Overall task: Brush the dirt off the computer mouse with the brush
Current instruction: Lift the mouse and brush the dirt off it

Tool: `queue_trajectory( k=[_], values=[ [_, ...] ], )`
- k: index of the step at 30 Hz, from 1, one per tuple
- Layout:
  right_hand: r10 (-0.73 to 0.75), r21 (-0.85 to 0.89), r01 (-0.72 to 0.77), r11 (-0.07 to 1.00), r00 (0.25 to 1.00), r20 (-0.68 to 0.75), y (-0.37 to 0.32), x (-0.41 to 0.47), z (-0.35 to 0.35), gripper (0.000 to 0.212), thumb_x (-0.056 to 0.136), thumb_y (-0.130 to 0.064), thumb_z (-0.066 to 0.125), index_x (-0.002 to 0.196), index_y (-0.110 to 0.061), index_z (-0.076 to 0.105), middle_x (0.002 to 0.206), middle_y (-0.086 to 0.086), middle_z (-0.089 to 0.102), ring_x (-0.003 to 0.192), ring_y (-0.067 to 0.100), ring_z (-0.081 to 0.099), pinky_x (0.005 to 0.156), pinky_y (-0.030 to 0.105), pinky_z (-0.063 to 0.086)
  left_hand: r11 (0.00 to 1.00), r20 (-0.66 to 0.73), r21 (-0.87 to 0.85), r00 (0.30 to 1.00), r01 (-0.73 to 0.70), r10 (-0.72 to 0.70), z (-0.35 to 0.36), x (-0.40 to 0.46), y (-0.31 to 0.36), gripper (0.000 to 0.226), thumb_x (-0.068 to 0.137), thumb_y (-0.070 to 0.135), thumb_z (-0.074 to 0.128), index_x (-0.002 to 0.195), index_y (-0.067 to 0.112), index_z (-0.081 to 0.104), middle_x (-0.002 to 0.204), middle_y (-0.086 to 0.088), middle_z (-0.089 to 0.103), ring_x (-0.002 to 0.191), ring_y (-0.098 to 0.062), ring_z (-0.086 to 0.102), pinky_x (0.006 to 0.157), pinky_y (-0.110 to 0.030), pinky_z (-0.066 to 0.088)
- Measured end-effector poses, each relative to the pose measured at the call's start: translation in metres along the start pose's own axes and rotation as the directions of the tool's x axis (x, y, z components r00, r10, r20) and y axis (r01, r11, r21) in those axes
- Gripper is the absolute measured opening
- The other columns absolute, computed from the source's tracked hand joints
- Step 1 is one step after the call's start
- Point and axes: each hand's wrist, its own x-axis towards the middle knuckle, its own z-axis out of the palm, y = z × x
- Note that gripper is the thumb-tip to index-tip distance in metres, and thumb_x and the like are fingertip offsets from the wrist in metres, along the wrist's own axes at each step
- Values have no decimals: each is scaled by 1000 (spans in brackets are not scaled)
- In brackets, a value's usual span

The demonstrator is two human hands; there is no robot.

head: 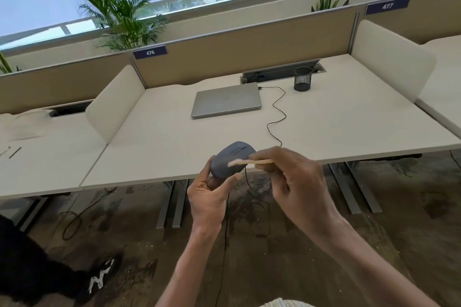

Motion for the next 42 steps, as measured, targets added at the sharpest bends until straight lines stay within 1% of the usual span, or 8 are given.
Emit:
queue_trajectory(
  k=[5,8,12,17,24,29,34,42],
  values=[
    [-11,-32,14,999,995,99,26,-12,-14,25,85,8,65,105,-7,71,89,-2,71,77,-6,58,70,4,44,996,-35,-84,999,30,-33,15,7,-2,59,71,9,82,126,21,68,112,-3,80,106,-17,76,86,-21,61],
    [60,49,-58,997,997,-41,36,-13,-23,23,84,11,70,100,-5,72,79,-9,67,64,-9,53,60,3,37,995,-41,-94,998,45,-49,25,8,-6,64,72,6,81,133,16,65,114,-4,80,107,-17,76,87,-22,61],
    [254,307,-190,933,949,-185,46,-6,-27,15,90,-9,69,104,-6,68,89,-1,74,77,12,72,61,30,61,994,-38,-95,998,53,-57,42,5,-9,69,73,7,82,139,13,62,124,-8,76,115,-20,73,95,-29,60],
    [442,256,-380,889,858,-261,78,-3,-46,25,91,-30,62,111,-15,62,85,-11,71,78,9,74,65,38,63,989,-45,-138,998,44,-51,64,-4,-6,69,69,4,81,134,23,63,121,-9,75,109,-16,75,87,-22,61],
    [351,226,-306,925,917,-192,83,6,-75,24,92,-24,64,113,-14,62,87,-11,72,79,6,74,68,25,62,990,-92,-136,995,35,-48,94,-26,-12,66,68,10,83,129,28,65,125,-11,74,114,-22,73,94,-29,60],
    [203,-10,-208,978,963,-176,93,16,-92,22,92,-11,68,113,-8,61,84,2,73,68,18,71,63,18,55,987,-137,-154,989,39,-60,108,-39,-17,74,69,6,84,137,23,61,123,-11,75,114,-22,73,92,-29,62],
    [158,108,-148,983,984,-88,78,32,-101,25,92,-14,69,116,-9,63,90,-5,73,73,8,72,64,16,58,989,-170,-141,983,43,-67,116,-50,-21,74,74,3,84,143,13,59,124,-14,73,116,-25,73,91,-27,61],
    [96,133,-118,984,983,158,59,63,-65,25,94,-17,69,116,-9,61,85,8,75,70,19,72,60,40,59,992,-175,-127,983,25,-48,117,-58,-14,69,73,11,86,138,15,63,121,-12,76,114,-26,74,93,-30,61]
  ],
)
